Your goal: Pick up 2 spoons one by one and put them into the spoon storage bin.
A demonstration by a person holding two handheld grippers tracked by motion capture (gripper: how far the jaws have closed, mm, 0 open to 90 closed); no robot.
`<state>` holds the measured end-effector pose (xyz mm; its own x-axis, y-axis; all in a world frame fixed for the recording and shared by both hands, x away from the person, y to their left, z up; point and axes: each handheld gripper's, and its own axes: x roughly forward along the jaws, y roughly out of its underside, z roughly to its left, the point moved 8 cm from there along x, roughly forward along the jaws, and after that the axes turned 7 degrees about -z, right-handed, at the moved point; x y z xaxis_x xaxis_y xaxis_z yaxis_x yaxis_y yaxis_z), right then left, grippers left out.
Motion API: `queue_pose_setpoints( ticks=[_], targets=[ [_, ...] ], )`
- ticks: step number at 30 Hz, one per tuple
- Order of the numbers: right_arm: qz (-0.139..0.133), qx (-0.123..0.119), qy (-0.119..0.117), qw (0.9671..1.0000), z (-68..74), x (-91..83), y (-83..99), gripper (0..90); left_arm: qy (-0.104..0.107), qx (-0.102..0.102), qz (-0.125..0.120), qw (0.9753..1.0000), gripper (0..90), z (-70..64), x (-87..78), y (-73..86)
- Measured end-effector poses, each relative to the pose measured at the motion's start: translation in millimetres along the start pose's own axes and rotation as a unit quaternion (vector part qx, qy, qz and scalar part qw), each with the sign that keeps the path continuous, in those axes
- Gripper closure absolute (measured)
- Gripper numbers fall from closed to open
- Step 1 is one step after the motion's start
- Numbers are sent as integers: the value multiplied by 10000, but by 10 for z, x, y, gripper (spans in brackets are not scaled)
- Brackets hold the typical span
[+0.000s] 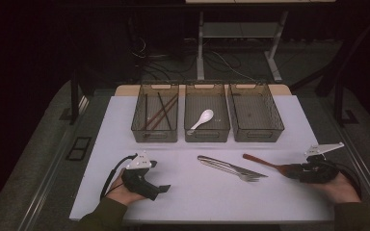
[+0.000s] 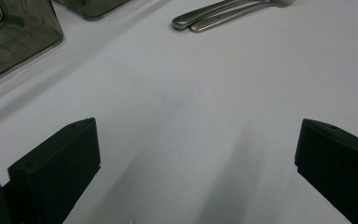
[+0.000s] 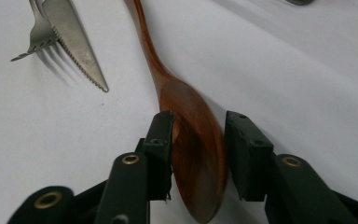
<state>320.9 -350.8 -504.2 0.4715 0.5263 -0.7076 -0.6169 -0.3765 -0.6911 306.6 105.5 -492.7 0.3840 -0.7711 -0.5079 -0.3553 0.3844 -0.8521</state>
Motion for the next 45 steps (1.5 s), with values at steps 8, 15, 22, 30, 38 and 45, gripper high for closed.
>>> queue_pose_setpoints(
  ticks=[8, 15, 22, 30, 38, 45],
  targets=[
    [-25, 34, -234, 9997, 48, -12, 34, 784, -26, 64, -43, 10000, 0, -7, -1, -16],
    [7, -18, -303, 9995, 76, -21, 33, 797, 10, 76, -36, 10000, 0, -16, 4, -15],
    [-240, -98, -245, 9994, 86, -62, -43, 799, 20, 89, -78, 9999, 0, -23, -5, -33],
    [-678, -160, -281, 9972, 167, -125, -220, 799, 33, 96, -85, 9999, 0, -28, -3, -38],
    [-999, -146, -321, 9944, 245, -107, -441, 799, 46, 60, -122, 9999, 0, -29, 0, -47],
    [-1148, -157, -342, 9927, 305, -61, -603, 799, 58, 12, -118, 9999, 0, -22, -9, -46]
  ],
)
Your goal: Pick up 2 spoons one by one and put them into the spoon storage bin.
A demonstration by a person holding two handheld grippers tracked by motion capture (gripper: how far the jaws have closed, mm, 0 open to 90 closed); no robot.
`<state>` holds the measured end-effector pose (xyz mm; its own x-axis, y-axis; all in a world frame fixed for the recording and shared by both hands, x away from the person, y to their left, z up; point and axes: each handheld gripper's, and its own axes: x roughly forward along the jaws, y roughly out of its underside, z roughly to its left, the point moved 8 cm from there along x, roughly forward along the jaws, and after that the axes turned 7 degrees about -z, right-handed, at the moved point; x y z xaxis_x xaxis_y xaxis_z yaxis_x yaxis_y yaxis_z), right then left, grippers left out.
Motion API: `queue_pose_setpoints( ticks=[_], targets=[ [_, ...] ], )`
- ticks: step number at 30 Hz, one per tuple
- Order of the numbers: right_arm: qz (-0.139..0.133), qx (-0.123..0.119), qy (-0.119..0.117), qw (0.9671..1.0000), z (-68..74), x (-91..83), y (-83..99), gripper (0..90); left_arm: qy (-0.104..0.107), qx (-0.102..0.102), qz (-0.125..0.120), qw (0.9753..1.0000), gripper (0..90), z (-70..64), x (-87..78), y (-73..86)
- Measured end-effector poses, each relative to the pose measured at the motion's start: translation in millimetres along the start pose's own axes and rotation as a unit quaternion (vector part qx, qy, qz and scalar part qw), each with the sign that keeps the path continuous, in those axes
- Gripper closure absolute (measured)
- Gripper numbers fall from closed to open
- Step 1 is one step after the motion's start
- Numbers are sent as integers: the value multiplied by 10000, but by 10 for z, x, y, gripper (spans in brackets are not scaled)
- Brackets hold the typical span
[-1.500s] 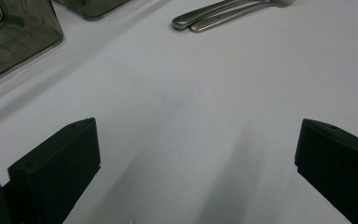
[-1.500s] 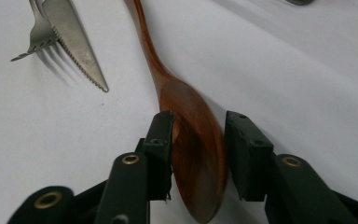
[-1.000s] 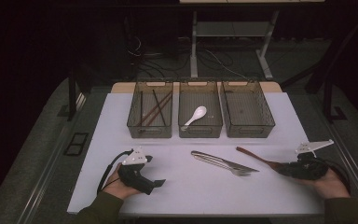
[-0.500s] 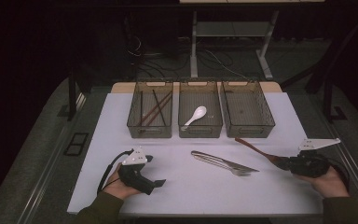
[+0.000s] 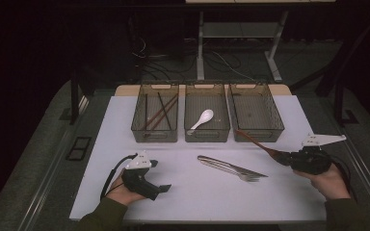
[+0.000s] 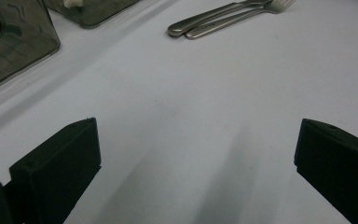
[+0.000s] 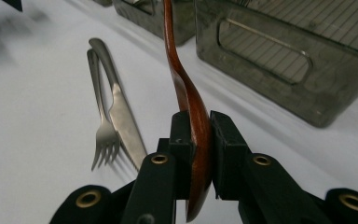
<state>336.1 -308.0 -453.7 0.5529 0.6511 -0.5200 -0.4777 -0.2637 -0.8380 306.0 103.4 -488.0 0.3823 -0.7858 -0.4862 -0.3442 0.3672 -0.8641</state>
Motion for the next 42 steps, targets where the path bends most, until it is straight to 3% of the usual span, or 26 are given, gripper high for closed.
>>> queue_pose_setpoints(
  ticks=[16, 25, 31, 39, 42],
  targets=[
    [-280, -110, -22, 9995, 96, 330, -460, 799, 60, 1, -60, 10000, 0, -13, 2, -12],
    [-183, -163, 106, 9996, 166, 613, -690, 799, 54, -8, -85, 9999, 0, -15, -6, -12],
    [-125, -42, 307, 9994, 156, 845, -825, 799, 58, 5, -87, 9999, 0, -16, -6, -15],
    [-249, 173, 507, 9983, 122, 1167, -1034, 799, 76, 5, -100, 9999, 0, -27, -7, -19],
    [-305, 210, 449, 9983, 162, 1291, -1111, 799, 91, 21, -95, 9999, 0, -31, -8, -20]
  ],
)
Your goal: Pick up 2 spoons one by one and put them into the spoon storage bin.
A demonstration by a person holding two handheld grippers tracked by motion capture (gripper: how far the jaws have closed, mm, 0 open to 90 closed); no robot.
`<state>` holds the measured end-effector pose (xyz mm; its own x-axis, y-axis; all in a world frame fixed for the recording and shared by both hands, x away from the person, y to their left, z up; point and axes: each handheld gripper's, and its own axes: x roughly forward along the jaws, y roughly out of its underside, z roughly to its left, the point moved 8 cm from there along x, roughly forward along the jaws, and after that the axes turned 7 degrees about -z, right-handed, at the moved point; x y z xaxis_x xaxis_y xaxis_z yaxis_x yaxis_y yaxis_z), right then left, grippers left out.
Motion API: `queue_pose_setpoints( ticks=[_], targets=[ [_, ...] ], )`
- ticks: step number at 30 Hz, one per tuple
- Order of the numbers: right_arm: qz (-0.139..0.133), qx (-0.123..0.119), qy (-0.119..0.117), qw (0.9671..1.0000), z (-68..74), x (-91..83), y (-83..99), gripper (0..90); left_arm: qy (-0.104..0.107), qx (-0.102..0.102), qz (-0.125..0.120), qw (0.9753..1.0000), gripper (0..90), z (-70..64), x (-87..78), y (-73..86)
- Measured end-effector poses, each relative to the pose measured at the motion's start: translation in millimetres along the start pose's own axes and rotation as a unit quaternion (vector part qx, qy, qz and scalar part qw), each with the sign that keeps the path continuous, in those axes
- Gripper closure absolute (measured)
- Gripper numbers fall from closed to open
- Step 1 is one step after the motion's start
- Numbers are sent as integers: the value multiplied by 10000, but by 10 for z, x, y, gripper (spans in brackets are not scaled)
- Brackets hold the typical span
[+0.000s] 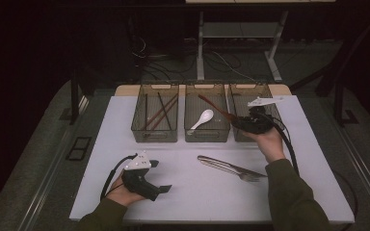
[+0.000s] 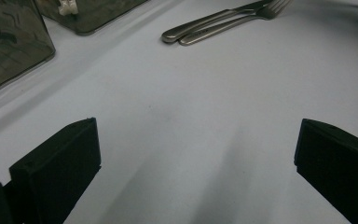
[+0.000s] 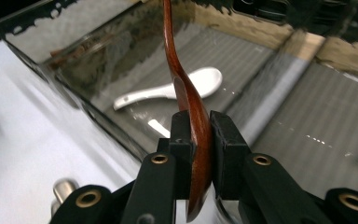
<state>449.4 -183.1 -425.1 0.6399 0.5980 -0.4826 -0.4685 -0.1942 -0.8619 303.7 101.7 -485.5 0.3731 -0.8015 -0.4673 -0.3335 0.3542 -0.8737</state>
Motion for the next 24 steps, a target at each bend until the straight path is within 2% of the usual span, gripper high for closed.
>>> queue_pose_setpoints(
  ticks=[6, 9, 10, 12, 13, 15, 18, 22, 24],
  targets=[
    [193, -100, 110, 9997, 90, 227, -61, 799, 21, 14, -5, 10000, 0, -10, 2, -1],
    [255, -63, 153, 9995, 101, 314, -63, 793, 35, 31, -9, 10000, 0, -17, 3, -5],
    [256, -68, 152, 9995, 101, 338, -64, 777, 44, 25, -11, 10000, 0, -20, 3, -6],
    [169, 32, 87, 9998, 110, 361, -81, 674, 76, 53, 14, 10000, 0, -23, 4, -1],
    [120, 83, -1, 9999, 125, 362, -92, 637, 78, 31, -2, 10000, 0, -28, 9, -3],
    [69, 42, 20, 10000, 134, 349, -105, 575, 88, 27, 1, 10000, 0, -30, 12, -2],
    [20, 62, -73, 10000, 151, 315, -120, 524, 84, 25, 2, 10000, 0, -30, 12, -3],
    [-20, 9, -170, 9999, 175, 240, -147, 496, 73, 45, 15, 10000, 0, -29, 9, -4],
    [-10, 10, -313, 9995, 208, 191, -158, 477, 75, 50, 23, 10000, 0, -28, 8, -3]
  ],
)
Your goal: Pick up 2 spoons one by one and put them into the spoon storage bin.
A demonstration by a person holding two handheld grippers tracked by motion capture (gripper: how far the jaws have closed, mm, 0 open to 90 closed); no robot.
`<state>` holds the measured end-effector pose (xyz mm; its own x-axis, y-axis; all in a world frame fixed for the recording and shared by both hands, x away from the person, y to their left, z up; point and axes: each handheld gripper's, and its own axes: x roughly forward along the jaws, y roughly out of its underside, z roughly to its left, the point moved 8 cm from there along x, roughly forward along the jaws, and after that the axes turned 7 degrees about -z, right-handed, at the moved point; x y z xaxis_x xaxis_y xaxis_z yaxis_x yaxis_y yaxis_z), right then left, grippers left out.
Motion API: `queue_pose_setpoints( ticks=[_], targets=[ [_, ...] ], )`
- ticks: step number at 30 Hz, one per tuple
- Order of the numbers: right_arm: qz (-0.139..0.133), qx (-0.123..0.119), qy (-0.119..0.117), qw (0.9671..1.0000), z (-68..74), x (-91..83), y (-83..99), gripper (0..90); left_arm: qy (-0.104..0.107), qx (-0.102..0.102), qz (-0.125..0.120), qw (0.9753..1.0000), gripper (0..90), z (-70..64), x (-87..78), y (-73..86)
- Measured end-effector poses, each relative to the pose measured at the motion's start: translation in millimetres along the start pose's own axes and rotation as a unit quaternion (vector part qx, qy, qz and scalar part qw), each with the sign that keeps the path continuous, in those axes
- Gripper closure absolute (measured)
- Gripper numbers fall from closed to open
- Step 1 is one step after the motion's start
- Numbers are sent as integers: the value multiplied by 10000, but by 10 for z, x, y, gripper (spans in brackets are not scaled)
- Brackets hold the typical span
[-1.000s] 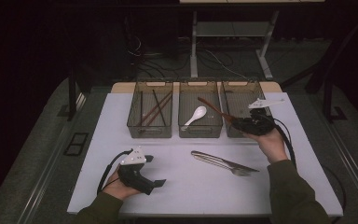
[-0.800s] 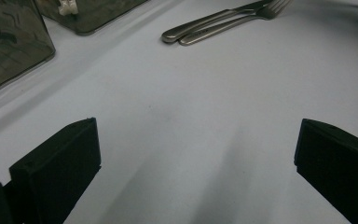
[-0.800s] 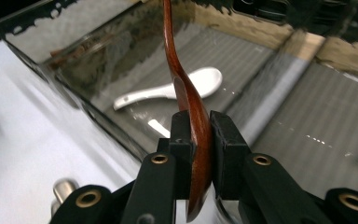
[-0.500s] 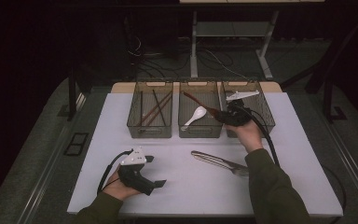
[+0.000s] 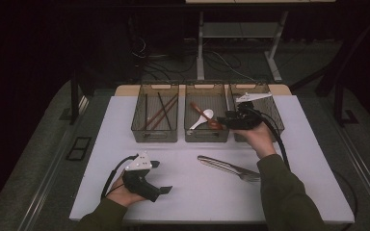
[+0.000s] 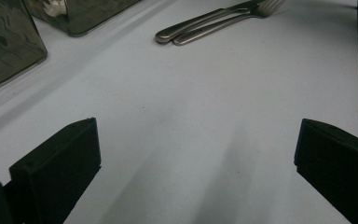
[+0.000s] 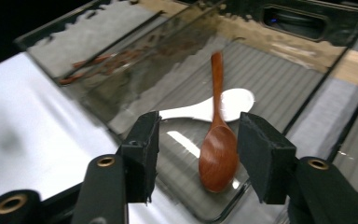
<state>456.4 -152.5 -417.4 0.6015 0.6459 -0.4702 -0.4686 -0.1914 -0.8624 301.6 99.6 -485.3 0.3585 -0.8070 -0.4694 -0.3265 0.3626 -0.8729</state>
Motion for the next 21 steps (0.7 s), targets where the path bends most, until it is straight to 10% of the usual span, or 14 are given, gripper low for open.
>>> queue_pose_setpoints(
  ticks=[21],
  targets=[
    [315, -442, -566, 9969, 257, -427, 399, 371, 12, -7, 23, 10000, 0, -7, 14, 7]
  ],
)
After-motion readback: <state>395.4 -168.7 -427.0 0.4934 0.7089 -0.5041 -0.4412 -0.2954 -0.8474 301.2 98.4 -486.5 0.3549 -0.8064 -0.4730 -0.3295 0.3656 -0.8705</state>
